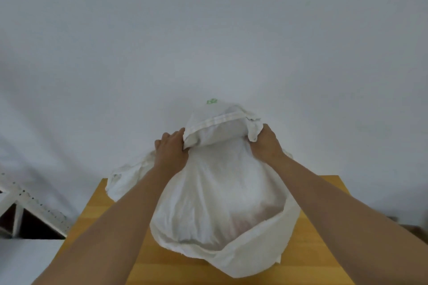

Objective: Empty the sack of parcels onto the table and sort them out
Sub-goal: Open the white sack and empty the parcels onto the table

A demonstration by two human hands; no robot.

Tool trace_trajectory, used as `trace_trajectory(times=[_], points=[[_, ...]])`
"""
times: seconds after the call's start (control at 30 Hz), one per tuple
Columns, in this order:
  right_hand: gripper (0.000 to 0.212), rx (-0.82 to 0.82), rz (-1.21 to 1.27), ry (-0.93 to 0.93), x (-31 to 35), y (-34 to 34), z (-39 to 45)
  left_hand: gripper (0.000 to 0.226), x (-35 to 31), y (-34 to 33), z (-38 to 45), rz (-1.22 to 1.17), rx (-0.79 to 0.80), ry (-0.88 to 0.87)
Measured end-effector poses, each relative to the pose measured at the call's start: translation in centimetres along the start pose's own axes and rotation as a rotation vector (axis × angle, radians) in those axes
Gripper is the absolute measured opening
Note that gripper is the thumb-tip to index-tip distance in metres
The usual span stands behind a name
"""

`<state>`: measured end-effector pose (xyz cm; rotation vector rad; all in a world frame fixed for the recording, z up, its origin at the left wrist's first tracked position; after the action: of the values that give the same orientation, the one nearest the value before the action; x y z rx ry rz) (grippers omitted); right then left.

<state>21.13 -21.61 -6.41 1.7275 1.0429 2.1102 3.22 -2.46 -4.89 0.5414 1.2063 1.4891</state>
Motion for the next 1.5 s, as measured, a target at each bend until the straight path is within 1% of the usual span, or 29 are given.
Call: trace_trajectory(times=[0.07, 0.1, 0.13, 0.17, 0.23, 0.27, 0.3, 0.33, 0.4, 0.43, 0.47, 0.5, 0.53, 0.57, 0.6, 0.63, 0.67, 0.73, 0.8, 0.87, 0.97, 1.03, 1.13, 1.17, 1.23, 1.3, 1.4, 1.5], points=[[0.013, -0.019, -0.017, 0.089, 0.9, 0.7, -0.2, 0.022, 0.3, 0.1, 0.2, -0.034, -0.050, 0.009], [0.011, -0.019, 0.006, 0.154, 1.2, 1.2, -0.4, 0.021, 0.5, 0.1, 0.1, -0.057, -0.071, 0.022], [0.013, 0.010, -0.027, 0.182, 1.3, 1.7, -0.5, 0.022, 0.8, 0.1, 0.0, -0.071, -0.058, 0.049], [0.031, 0.050, -0.142, 0.174, 0.9, 1.9, -0.5, 0.026, 1.3, -0.2, -0.3, -0.071, -0.008, 0.081], [0.092, 0.151, -0.499, -0.013, -1.5, 2.2, -0.7, 0.034, 2.3, -0.9, -1.3, -0.049, 0.092, 0.128], [0.115, 0.205, -0.568, -0.111, -2.7, 2.5, -0.7, 0.037, 2.7, -1.1, -1.6, -0.046, 0.114, 0.145], [0.130, 0.277, -0.569, -0.186, -3.8, 2.8, -0.8, 0.041, 2.9, -1.2, -1.9, -0.044, 0.137, 0.157], [0.139, 0.362, -0.536, -0.230, -4.8, 3.0, -1.0, 0.050, 2.9, -1.4, -2.2, -0.040, 0.174, 0.162], [0.146, 0.541, -0.448, -0.280, -6.1, 2.8, -1.6, 0.076, 3.0, -2.1, -2.9, -0.072, 0.279, 0.167], [0.144, 0.605, -0.425, -0.293, -6.4, 2.4, -2.3, 0.089, 3.3, -2.5, -3.3, -0.121, 0.348, 0.165], [0.138, 0.627, -0.422, -0.319, -6.8, 1.8, -2.8, 0.103, 3.6, -3.2, -3.9, -0.168, 0.438, 0.161], [0.128, 0.603, -0.434, -0.333, -7.4, 1.3, -3.2, 0.118, 4.0, -4.0, -4.5, -0.191, 0.535, 0.157], [0.110, 0.552, -0.471, -0.330, -8.0, 0.8, -3.5, 0.132, 4.4, -4.8, -5.2, -0.180, 0.621, 0.154], [0.083, 0.500, -0.517, -0.317, -8.6, 0.4, -3.5, 0.141, 4.8, -5.6, -5.8, -0.141, 0.683, 0.160], [0.052, 0.453, -0.557, -0.311, -8.9, 0.2, -3.4, 0.148, 5.0, -6.3, -6.2, -0.082, 0.719, 0.170], [0.027, 0.416, -0.579, -0.317, -9.1, 0.1, -3.5, 0.151, 5.2, -7.0, -6.3, -0.016, 0.740, 0.177], [0.015, 0.384, -0.579, -0.324, -9.1, 0.2, -3.5, 0.153, 5.1, -7.5, -6.3, 0.045, 0.746, 0.176], [0.017, 0.315, -0.559, -0.331, -9.1, 0.3, -3.4, 0.151, 4.4, -8.3, -6.0, 0.122, 0.707, 0.166], [0.018, 0.250, -0.534, -0.355, -9.3, 0.6, -3.3, 0.141, 3.7, -9.2, -5.5, 0.126, 0.621, 0.157], [0.018, 0.194, -0.504, -0.372, -9.8, 0.9, -3.2, 0.126, 3.0, -10.1, -5.1, 0.064, 0.532, 0.146], [0.023, 0.078, -0.428, -0.357, -11.0, 1.9, -2.9, 0.107, 1.9, -11.1, -4.5, -0.116, 0.445, 0.137], [0.028, -0.004, -0.400, -0.350, -11.6, 2.8, -2.7, 0.094, 0.8, -11.7, -4.4, -0.203, 0.425, 0.156], [0.022, -0.077, -0.376, -0.354, -12.3, 4.3, -2.3, 0.062, -1.1, -12.7, -4.4, -0.253, 0.429, 0.158], [0.021, -0.093, -0.367, -0.369, -12.6, 4.9, -2.2, 0.055, -1.7, -13.1, -4.5, -0.250, 0.437, 0.153], [0.021, -0.105, -0.332, -0.402, -13.4, 5.7, -2.4, 0.048, -3.1, -13.4, -4.3, -0.227, 0.442, 0.128], [0.022, -0.094, -0.308, -0.421, -14.0, 5.8, -2.6, 0.041, -4.3, -13.2, -3.9, -0.192, 0.411, 0.111], [0.026, -0.128, -0.287, -0.385, -13.2, 5.9, -2.3, 0.031, -5.1, -11.7, -3.1, -0.181, 0.272, 0.141], [0.021, -0.224, -0.190, -0.240, -10.6, 6.4, -1.7, 0.030, -4.6, -9.9, -2.2, -0.256, 0.033, 0.211]])
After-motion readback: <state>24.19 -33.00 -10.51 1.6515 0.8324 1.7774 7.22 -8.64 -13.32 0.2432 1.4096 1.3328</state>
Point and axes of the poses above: each hand's wrist, its own z-axis towards the middle knuckle, its own y-axis out of the back of the hand, x = y × z, the point moved 1 cm from there along z, towards the middle knuckle, and after that the axes turned 11 degrees about -y, right-handed, at the moved point
